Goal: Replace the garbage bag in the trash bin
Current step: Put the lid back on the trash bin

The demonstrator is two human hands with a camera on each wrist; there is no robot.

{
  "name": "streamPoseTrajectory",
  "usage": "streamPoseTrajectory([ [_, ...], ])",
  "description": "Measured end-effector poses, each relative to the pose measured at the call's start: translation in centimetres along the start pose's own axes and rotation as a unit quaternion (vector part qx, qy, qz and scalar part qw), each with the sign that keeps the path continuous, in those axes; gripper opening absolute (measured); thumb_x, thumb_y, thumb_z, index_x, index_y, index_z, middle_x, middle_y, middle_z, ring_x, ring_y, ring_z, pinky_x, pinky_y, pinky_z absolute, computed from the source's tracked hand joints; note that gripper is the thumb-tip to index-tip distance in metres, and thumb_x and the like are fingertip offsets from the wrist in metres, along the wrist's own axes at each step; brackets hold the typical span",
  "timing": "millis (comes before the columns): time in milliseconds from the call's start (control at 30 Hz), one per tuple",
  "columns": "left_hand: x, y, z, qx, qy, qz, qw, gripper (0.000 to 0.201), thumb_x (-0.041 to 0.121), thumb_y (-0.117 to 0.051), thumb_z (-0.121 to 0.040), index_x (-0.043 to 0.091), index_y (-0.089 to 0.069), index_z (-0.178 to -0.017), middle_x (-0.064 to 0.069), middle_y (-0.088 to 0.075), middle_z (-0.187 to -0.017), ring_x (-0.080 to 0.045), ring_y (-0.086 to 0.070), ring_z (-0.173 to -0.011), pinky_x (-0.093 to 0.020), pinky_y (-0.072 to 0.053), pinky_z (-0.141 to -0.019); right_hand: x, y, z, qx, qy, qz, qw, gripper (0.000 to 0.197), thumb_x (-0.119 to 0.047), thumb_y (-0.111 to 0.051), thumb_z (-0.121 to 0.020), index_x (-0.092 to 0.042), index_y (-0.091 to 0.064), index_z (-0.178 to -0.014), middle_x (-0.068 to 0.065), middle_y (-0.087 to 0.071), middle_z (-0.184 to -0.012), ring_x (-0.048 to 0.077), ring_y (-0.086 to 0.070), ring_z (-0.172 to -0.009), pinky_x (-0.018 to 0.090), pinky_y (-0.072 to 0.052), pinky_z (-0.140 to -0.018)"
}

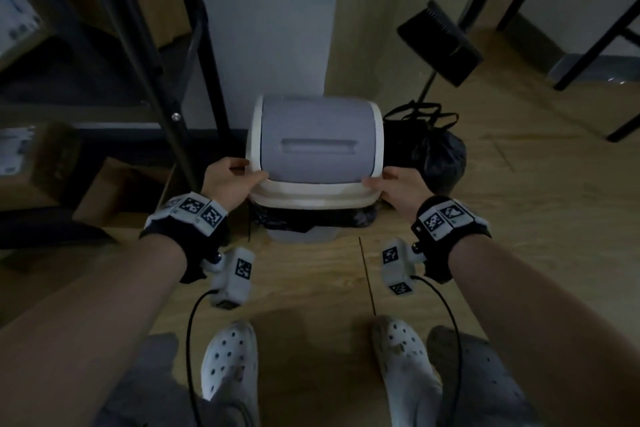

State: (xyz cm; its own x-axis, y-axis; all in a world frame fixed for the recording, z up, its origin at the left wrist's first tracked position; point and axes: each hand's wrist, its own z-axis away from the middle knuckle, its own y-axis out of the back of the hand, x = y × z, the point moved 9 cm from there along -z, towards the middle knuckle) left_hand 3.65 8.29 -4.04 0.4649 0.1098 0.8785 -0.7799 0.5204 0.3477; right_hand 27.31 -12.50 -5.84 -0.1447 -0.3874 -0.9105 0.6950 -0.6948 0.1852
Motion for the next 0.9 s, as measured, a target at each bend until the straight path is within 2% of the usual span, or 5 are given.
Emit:
streamPoseTrajectory([
  [333, -2.4, -1.7, -3.1, 0.003, -0.007, -0.025, 1.0, 0.054, 0.026, -0.074, -0.076, 0.011, -0.054, -0.124, -0.007, -0.064, -0.119, -0.019, -0.061, -0.102, -0.039, -0.053, -0.093, 2.7, -1.1, -2.9, -0.001, 0.002, 0.026, 1.0, 0.025, -0.021, -0.071, -0.081, -0.011, -0.067, -0.103, 0.007, -0.07, -0.109, 0.023, -0.065, -0.102, 0.042, -0.051, -0.097],
  [600, -3.7, -2.0, -4.1, 0.014, 0.005, 0.0, 1.0, 0.054, 0.028, -0.075, -0.074, 0.011, -0.054, -0.122, -0.01, -0.063, -0.12, -0.022, -0.063, -0.104, -0.043, -0.053, -0.093, 4.4, -1.8, -3.5, 0.01, -0.021, 0.027, 0.999, 0.036, -0.021, -0.07, -0.082, 0.007, -0.065, -0.104, 0.018, -0.068, -0.111, 0.031, -0.064, -0.105, 0.05, -0.049, -0.097],
  [733, -5.1, -2.0, -4.3, 0.02, 0.031, 0.009, 0.999, 0.055, 0.031, -0.077, -0.071, 0.01, -0.056, -0.118, -0.01, -0.063, -0.12, -0.023, -0.063, -0.105, -0.043, -0.054, -0.093, 4.5, -1.9, -3.5, 0.018, -0.022, 0.026, 0.999, 0.035, -0.02, -0.07, -0.082, 0.007, -0.064, -0.104, 0.019, -0.068, -0.11, 0.032, -0.064, -0.104, 0.051, -0.049, -0.097],
  [833, -5.4, -2.3, -4.3, 0.018, 0.034, 0.016, 0.999, 0.055, 0.031, -0.075, -0.074, 0.009, -0.055, -0.121, -0.008, -0.061, -0.121, -0.021, -0.061, -0.105, -0.042, -0.053, -0.093, 4.6, -2.0, -3.4, 0.01, -0.024, 0.026, 0.999, 0.023, -0.019, -0.069, -0.083, -0.001, -0.067, -0.096, 0.016, -0.069, -0.109, 0.03, -0.064, -0.104, 0.05, -0.048, -0.098],
  [900, -5.3, -2.4, -4.2, 0.016, 0.028, 0.016, 0.999, 0.054, 0.031, -0.074, -0.076, 0.009, -0.056, -0.122, -0.009, -0.061, -0.122, -0.022, -0.061, -0.106, -0.042, -0.052, -0.095, 4.7, -2.0, -3.5, 0.012, -0.024, 0.024, 0.999, 0.033, -0.02, -0.069, -0.083, 0.007, -0.063, -0.101, 0.017, -0.068, -0.111, 0.031, -0.063, -0.105, 0.051, -0.048, -0.098],
])
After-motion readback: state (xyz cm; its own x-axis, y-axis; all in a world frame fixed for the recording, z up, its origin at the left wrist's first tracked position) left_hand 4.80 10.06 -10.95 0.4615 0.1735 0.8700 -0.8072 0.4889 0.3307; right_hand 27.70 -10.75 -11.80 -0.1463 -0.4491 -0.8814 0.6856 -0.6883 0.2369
